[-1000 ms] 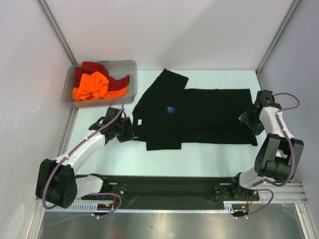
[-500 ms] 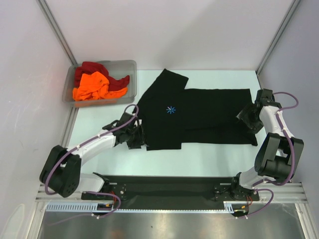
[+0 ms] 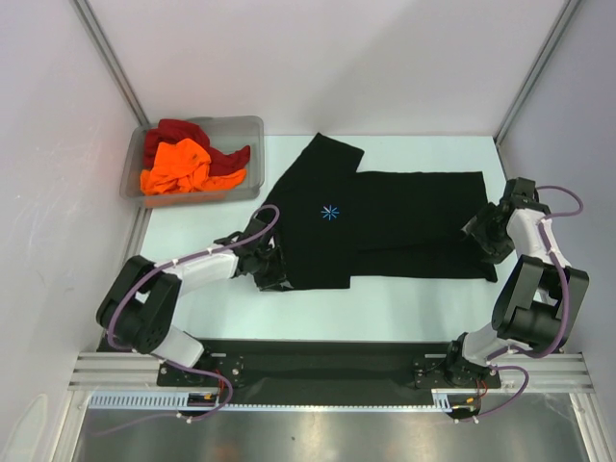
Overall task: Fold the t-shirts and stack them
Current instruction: Fold the tshirt
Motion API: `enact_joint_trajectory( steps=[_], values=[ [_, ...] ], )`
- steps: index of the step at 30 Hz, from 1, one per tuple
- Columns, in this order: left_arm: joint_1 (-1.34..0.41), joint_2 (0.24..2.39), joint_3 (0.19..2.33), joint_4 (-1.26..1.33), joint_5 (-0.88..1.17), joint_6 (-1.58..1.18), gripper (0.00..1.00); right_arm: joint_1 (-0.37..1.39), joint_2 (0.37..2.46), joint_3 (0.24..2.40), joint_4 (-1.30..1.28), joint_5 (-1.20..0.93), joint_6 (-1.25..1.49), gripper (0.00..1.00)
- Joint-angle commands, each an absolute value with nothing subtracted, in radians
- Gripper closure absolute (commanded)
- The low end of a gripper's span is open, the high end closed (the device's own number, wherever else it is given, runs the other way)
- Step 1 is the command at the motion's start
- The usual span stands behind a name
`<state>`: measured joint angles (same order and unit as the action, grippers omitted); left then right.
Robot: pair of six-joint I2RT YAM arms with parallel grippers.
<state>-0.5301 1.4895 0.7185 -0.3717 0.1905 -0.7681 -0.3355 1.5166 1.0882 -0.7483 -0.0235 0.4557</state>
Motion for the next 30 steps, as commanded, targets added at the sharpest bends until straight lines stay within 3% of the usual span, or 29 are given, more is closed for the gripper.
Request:
enact_joint_trajectory(
  steps=[1, 4, 7, 8, 9, 12, 15, 22, 25, 30],
  values=[
    [-0.538, 1.561, 0.716, -0.351, 0.184, -0.79, 0.6, -0.333, 1.506, 1.077, -0.723, -0.052, 0.457, 0.25],
    [-0.538, 1.598, 0.733, -0.353, 0.176, -0.79, 0.63, -0.333, 1.509, 1.075, -0.723, -0.057, 0.468, 0.24],
    [-0.537, 1.621, 0.791, -0.38, 0.138, -0.755, 0.8, -0.333, 1.503, 1.071, -0.724, -0.058, 0.485, 0.24],
    [-0.537, 1.624, 0.804, -0.403, 0.135, -0.738, 0.93, -0.334, 1.503, 1.069, -0.726, -0.052, 0.506, 0.23],
    [-0.538, 1.618, 0.817, -0.417, 0.127, -0.733, 0.99, -0.336, 1.502, 1.066, -0.729, -0.035, 0.521, 0.22],
    [-0.548, 1.56, 0.847, -0.466, 0.106, -0.721, 1.0, -0.36, 1.499, 1.049, -0.726, -0.029, 0.632, 0.2],
    [-0.552, 1.493, 0.871, -0.531, 0.094, -0.71, 1.0, -0.365, 1.508, 1.028, -0.667, -0.067, 0.734, 0.26],
    [-0.558, 1.391, 0.936, -0.669, 0.098, -0.698, 1.0, -0.302, 1.585, 1.103, -0.678, 0.069, 0.664, 0.31],
    [-0.56, 1.385, 0.956, -0.683, 0.118, -0.712, 1.0, -0.327, 1.545, 1.051, -0.631, 0.026, 0.713, 0.32],
    [-0.577, 1.4, 0.982, -0.68, 0.095, -0.727, 1.0, -0.385, 1.457, 0.821, -0.365, -0.184, 0.929, 0.21]
  ],
)
